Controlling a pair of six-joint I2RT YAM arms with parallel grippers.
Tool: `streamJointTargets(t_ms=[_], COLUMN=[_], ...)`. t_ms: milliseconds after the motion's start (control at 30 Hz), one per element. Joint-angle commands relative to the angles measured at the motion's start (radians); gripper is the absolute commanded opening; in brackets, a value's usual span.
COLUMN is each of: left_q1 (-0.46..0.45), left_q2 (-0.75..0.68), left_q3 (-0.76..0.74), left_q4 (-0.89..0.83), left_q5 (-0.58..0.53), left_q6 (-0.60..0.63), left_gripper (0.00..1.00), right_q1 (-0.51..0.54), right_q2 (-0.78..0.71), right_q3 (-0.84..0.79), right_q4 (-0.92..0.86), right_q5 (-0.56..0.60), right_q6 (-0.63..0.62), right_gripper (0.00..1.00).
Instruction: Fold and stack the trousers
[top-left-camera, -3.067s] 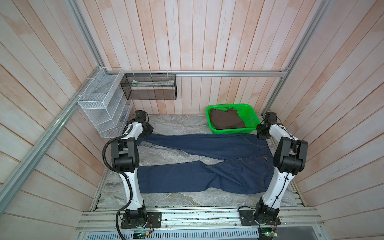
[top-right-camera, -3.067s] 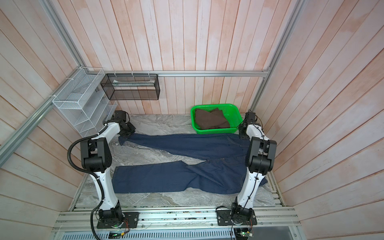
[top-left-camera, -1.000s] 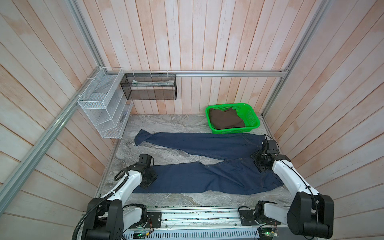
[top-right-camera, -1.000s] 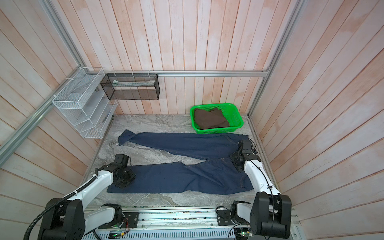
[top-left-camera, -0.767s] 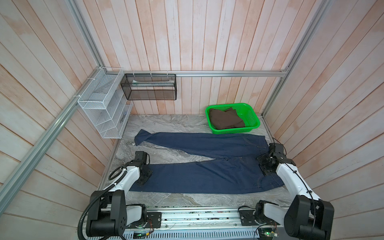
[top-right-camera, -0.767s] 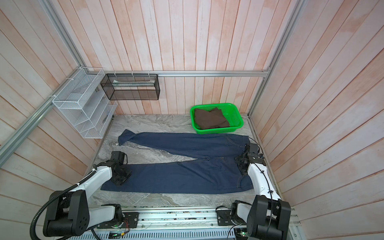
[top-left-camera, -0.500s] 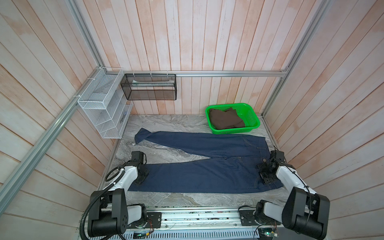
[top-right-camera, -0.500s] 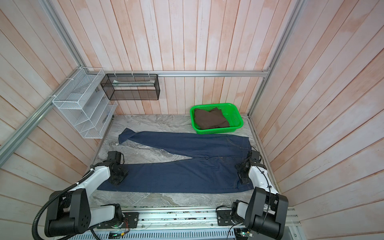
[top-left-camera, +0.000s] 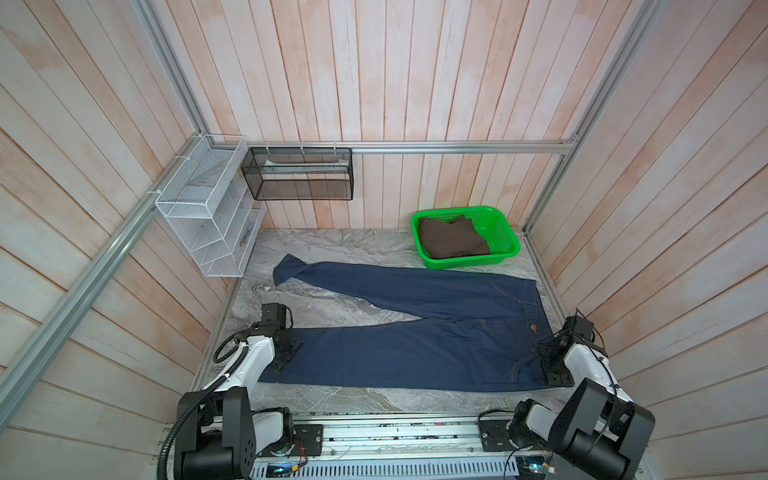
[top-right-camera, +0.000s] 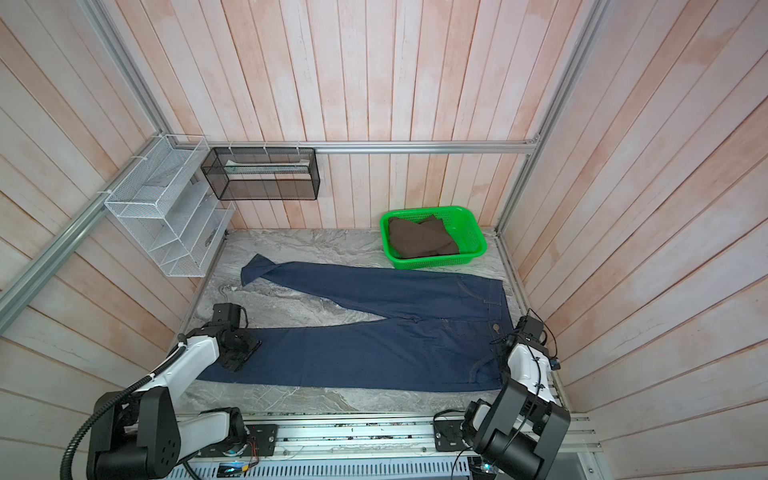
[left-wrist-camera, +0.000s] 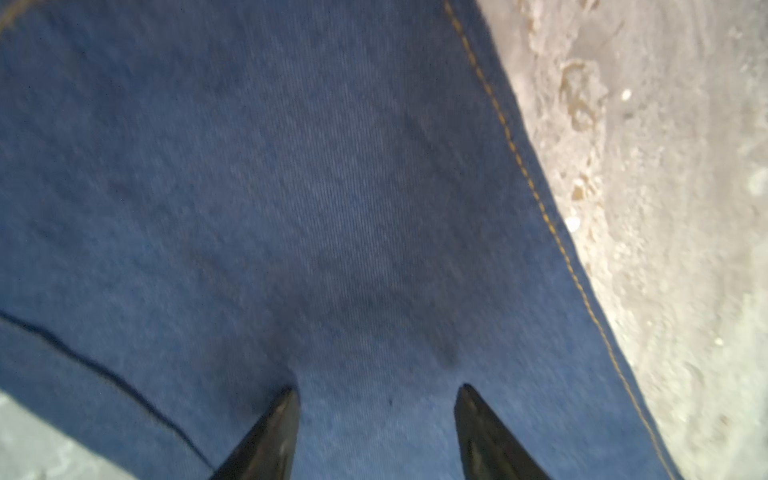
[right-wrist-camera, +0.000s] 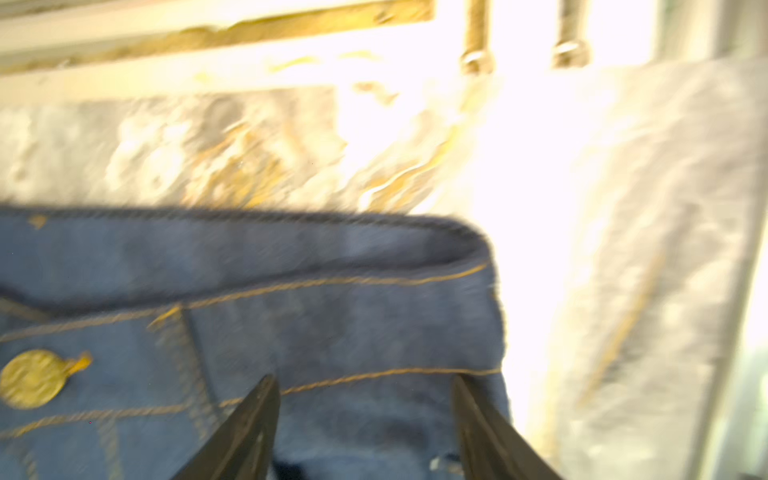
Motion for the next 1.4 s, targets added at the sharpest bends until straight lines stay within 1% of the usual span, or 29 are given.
streamJointTargets(t_ms=[0, 67, 167, 200, 267, 367, 467, 600, 667, 700, 800, 900, 967, 1067, 1167, 1233, 1267, 1300, 1367], left_q1=[-0.014, -0.016, -0.015, -0.015, -0.014, -0.014, -0.015, -0.021, -0.023, -0.022, -0.003, 0.074, 0.087, 0.089, 0.086, 0.077, 0.067, 0.051, 0.018], left_q2=[-0.045, -0.061, -0.075, -0.076, -0.071, -0.047, -0.016, 0.041, 0.066, 0.076, 0.050, -0.003, -0.009, 0.027, 0.022, -0.013, -0.032, -0.056, -0.095], left_q3=[0.034, 0.060, 0.082, 0.089, 0.095, 0.082, 0.048, 0.001, -0.014, -0.022, -0.048, -0.103, -0.127, -0.125, -0.127, -0.115, -0.101, -0.079, -0.021], left_q4=[-0.065, -0.094, -0.111, -0.119, -0.120, -0.094, -0.025, 0.074, 0.092, 0.084, 0.025, 0.027, 0.044, 0.041, 0.054, 0.052, 0.046, 0.034, -0.008], left_q5=[0.025, 0.016, 0.014, 0.005, -0.003, 0.011, 0.054, 0.127, 0.135, 0.120, -0.002, -0.009, 0.003, 0.011, 0.047, 0.081, 0.092, 0.097, 0.080], left_q6=[0.006, 0.010, 0.011, 0.011, 0.014, 0.013, -0.004, -0.027, -0.031, -0.033, -0.058, -0.052, -0.058, -0.051, -0.037, -0.031, -0.030, -0.030, -0.037], left_gripper=[0.69, 0.74, 0.76, 0.76, 0.76, 0.73, 0.68, 0.59, 0.56, 0.55, 0.55, 0.55, 0.55, 0.55, 0.57, 0.63, 0.65, 0.66, 0.69], right_q1=[-0.002, 0.046, 0.231, 0.294, 0.372, 0.423, 0.425, 0.425, 0.423, 0.421, 0.395, 0.320, 0.269, 0.207, 0.174, 0.176, 0.182, 0.204, 0.268], right_q2=[-0.053, -0.132, -0.221, -0.226, -0.200, -0.133, -0.084, -0.026, -0.005, 0.005, 0.022, 0.025, 0.019, -0.001, -0.033, -0.052, -0.060, -0.068, -0.067], right_q3=[0.019, 0.032, 0.060, 0.071, 0.077, 0.066, 0.025, 0.003, 0.003, 0.004, 0.009, 0.000, -0.010, -0.020, -0.025, -0.011, -0.003, 0.005, 0.048], right_q4=[-0.060, -0.046, -0.027, -0.026, -0.017, 0.003, 0.060, 0.107, 0.112, 0.110, 0.096, 0.073, 0.050, 0.023, 0.028, 0.055, 0.075, 0.098, 0.114], right_q5=[-0.020, -0.089, -0.104, -0.110, -0.143, -0.185, -0.210, -0.208, -0.187, -0.168, -0.093, -0.057, -0.042, -0.023, -0.058, -0.141, -0.183, -0.225, -0.255], right_q6=[-0.011, -0.007, 0.050, 0.074, 0.098, 0.105, 0.101, 0.084, 0.083, 0.088, 0.083, 0.062, 0.047, 0.017, -0.012, -0.047, -0.041, -0.031, -0.013], right_gripper=[0.64, 0.61, 0.58, 0.58, 0.58, 0.58, 0.58, 0.58, 0.58, 0.58, 0.59, 0.61, 0.62, 0.63, 0.63, 0.62, 0.61, 0.59, 0.58])
